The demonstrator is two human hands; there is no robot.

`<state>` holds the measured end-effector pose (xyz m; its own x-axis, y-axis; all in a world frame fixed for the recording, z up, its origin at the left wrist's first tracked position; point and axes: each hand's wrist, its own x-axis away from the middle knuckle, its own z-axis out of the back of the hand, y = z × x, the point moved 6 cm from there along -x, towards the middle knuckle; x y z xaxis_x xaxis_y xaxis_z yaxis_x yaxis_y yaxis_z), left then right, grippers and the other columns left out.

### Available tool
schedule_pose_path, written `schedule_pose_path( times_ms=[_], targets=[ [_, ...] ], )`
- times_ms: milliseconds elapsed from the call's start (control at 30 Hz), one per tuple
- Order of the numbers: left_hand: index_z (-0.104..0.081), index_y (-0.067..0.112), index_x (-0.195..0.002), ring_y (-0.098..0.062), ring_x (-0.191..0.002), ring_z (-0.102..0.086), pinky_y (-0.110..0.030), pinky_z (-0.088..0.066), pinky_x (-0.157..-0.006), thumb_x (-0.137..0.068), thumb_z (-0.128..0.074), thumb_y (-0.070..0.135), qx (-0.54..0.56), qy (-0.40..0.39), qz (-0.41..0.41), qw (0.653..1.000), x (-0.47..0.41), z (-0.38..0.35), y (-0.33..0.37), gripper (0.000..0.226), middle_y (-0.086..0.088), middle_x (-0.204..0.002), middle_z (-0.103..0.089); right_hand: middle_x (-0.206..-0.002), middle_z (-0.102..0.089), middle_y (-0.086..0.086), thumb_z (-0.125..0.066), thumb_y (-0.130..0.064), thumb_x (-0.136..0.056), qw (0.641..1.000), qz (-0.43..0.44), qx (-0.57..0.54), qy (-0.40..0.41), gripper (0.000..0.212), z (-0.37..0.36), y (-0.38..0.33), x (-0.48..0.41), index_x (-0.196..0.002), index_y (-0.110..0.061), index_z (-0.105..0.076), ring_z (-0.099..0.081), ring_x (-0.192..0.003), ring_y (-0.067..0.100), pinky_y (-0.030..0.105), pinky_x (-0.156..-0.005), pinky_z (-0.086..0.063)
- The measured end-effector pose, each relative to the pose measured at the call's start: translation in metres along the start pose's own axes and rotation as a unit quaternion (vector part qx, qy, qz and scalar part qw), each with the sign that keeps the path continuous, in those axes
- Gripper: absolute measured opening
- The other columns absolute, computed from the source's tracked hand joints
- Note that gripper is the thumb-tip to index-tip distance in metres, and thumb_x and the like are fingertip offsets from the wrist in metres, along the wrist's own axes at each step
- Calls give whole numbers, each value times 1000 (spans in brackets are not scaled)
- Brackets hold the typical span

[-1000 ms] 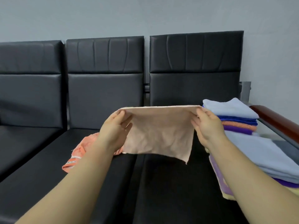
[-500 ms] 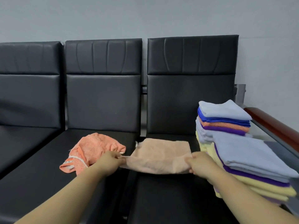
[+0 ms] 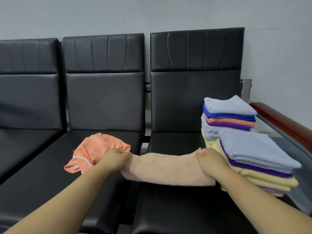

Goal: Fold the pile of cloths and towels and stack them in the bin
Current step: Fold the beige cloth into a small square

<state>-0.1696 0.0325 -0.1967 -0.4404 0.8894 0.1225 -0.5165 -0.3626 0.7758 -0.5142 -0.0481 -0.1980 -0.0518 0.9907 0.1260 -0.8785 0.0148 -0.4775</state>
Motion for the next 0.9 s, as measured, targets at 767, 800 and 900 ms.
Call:
schedule_pose_path(
  times_ms=[767, 800, 900],
  targets=[
    [-67, 12, -94, -27, -100, -63, -39, -49, -94, -105, -42, 22, -36, -50, 46, 997, -14, -61, -27, 29, -7, -99, -68, -77, -49, -1, -46, -19, -103, 999, -30, 27, -1, 30, -38, 24, 23, -73, -16, -41, -43, -65, 12, 26, -53, -28],
    [-66, 12, -96, -26, -101, -62, -37, -47, -93, -106, -42, 23, -47, -42, 43, 997, -15, -62, -25, 29, -5, -99, -66, -77, -48, -1, -45, -19, -104, 999, -30, 27, 1, 31, -37, 24, 22, -74, -16, -41, -44, -66, 13, 26, -52, -28],
    [-61, 12, -93, -27, -99, -60, -33, -41, -85, -107, -41, 22, -72, -30, 36, 996, -18, -64, -24, 27, -5, -94, -64, -78, -46, -3, -42, -21, -106, 999, -14, 39, -2, 28, -39, 23, 19, -78, -16, -45, -48, -76, 16, 23, -55, -31]
  ],
)
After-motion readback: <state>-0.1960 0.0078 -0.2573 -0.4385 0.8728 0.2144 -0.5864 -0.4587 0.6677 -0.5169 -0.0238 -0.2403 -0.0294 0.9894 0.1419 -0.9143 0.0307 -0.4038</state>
